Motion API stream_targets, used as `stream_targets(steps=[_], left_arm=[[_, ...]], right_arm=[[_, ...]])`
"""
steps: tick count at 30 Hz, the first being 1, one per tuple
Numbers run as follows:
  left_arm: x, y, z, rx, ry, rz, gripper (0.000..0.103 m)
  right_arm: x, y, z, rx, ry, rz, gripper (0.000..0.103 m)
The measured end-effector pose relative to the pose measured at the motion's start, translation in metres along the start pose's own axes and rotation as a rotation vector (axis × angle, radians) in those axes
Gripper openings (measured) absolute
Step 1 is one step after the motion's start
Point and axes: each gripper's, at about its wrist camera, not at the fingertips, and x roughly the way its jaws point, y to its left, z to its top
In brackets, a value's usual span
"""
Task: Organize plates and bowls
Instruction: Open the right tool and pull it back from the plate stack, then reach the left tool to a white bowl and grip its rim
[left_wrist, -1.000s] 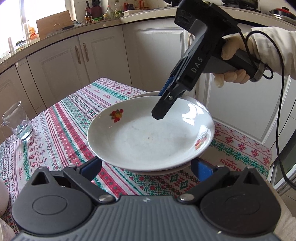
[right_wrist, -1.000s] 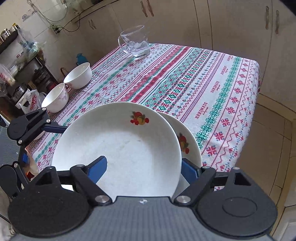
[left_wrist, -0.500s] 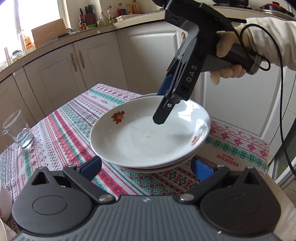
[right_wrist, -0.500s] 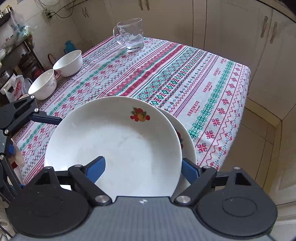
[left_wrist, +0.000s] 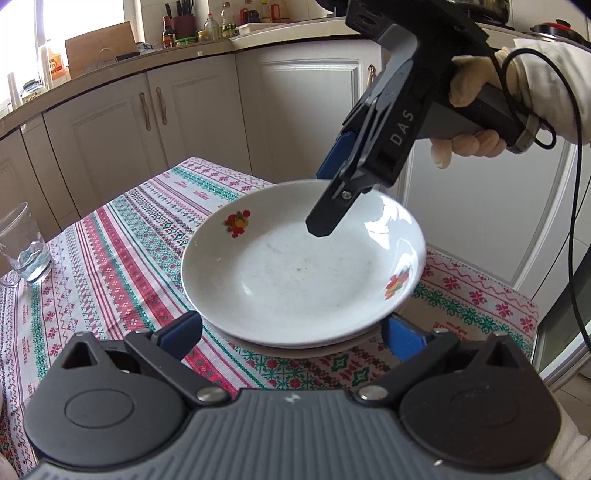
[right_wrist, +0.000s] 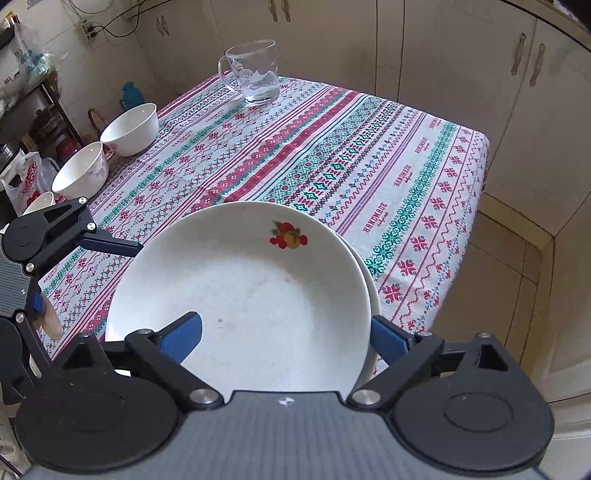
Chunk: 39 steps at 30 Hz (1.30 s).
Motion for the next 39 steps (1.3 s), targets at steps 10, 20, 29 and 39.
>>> stream_targets(steps=[10, 20, 29, 39], left_arm=[[-0.025, -0.008, -0.004, 0.013, -0.059, 0.062, 0.102], [-0.084, 0.003, -0.015, -0.117, -0.095, 0.185, 0.102], [-0.138, 0.03, -0.055, -0.24, -0.078, 0.343, 0.102], [-0.191, 0.064, -0.113, -0.346, -0.043, 0.486, 0.102]], right_arm=[[-0.02, 0.019, -0.003, -0.046, -0.069, -0.056, 0.103], [-0.034, 0.093, -0.022, -0.096, -0.214, -0.2, 0.103], [-0.032, 0.192, -0.041, -0.218, -0.359, -0.248, 0.103], [0.006, 0.274, -0.043, -0.295, -0.336, -0.121, 0.103]])
